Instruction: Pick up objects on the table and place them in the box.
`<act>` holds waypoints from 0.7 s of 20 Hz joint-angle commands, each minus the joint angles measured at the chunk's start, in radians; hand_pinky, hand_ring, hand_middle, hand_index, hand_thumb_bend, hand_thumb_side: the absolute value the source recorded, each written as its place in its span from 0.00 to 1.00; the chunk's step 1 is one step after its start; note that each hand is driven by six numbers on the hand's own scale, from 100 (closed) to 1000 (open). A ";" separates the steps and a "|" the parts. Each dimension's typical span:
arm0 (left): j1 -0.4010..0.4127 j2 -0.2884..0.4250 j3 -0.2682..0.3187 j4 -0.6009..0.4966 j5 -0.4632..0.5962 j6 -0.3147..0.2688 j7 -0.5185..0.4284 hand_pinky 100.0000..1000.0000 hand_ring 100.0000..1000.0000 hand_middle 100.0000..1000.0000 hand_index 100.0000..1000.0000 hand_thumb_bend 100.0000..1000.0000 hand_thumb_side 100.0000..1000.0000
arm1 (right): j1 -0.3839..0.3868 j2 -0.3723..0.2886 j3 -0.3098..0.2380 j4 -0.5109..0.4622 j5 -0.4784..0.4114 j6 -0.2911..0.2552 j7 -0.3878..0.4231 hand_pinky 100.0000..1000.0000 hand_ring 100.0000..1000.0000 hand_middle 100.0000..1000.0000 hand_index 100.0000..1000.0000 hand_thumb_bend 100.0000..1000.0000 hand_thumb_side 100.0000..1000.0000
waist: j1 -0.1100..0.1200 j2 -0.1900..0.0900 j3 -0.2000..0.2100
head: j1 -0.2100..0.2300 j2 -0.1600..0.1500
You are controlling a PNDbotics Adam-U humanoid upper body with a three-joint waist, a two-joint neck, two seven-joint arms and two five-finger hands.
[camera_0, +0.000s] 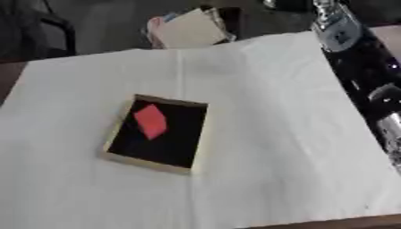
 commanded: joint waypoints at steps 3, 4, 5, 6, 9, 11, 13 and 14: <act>-0.005 0.055 0.001 -0.002 0.018 0.002 0.009 0.80 0.74 0.75 0.83 0.38 0.45 | -0.011 -0.045 -0.008 0.036 -0.049 -0.015 -0.044 0.51 0.70 0.74 0.91 0.50 0.38 | 0.001 -0.024 -0.003 | 0.007 0.007; -0.004 0.057 0.001 -0.001 0.019 0.003 0.010 0.80 0.74 0.75 0.83 0.37 0.45 | -0.009 -0.048 -0.008 0.038 -0.054 -0.014 -0.047 0.50 0.69 0.74 0.91 0.44 0.39 | 0.001 -0.024 -0.004 | 0.007 0.007; -0.003 0.059 0.000 -0.001 0.019 0.003 0.012 0.80 0.74 0.75 0.83 0.37 0.45 | -0.006 -0.054 -0.012 0.040 -0.064 -0.012 -0.052 0.50 0.69 0.74 0.91 0.43 0.39 | 0.001 -0.025 -0.006 | 0.008 0.009; -0.002 0.060 0.000 0.000 0.020 0.003 0.013 0.80 0.74 0.75 0.83 0.37 0.45 | -0.004 -0.059 -0.012 0.041 -0.073 -0.011 -0.055 0.50 0.69 0.74 0.91 0.38 0.38 | 0.002 -0.026 -0.008 | 0.009 0.011; 0.004 0.067 0.000 0.003 0.021 0.007 0.017 0.80 0.74 0.75 0.83 0.36 0.44 | 0.008 -0.077 -0.015 0.044 -0.099 -0.006 -0.066 0.50 0.69 0.73 0.90 0.35 0.37 | 0.003 -0.030 -0.016 | 0.013 0.015; 0.007 0.070 0.000 0.003 0.021 0.007 0.022 0.80 0.74 0.74 0.83 0.36 0.44 | 0.016 -0.087 -0.014 0.046 -0.111 -0.005 -0.071 0.50 0.69 0.73 0.90 0.34 0.36 | 0.002 -0.032 -0.022 | 0.017 0.017; 0.011 0.072 0.000 0.005 0.021 0.009 0.026 0.79 0.74 0.74 0.82 0.36 0.44 | 0.022 -0.093 -0.014 0.046 -0.121 -0.005 -0.073 0.50 0.69 0.73 0.90 0.33 0.36 | 0.002 -0.034 -0.027 | 0.023 0.019; 0.012 0.073 0.000 0.006 0.022 0.009 0.029 0.79 0.74 0.74 0.82 0.36 0.44 | 0.025 -0.096 -0.013 0.046 -0.125 -0.006 -0.073 0.49 0.68 0.73 0.90 0.33 0.36 | 0.002 -0.034 -0.029 | 0.025 0.019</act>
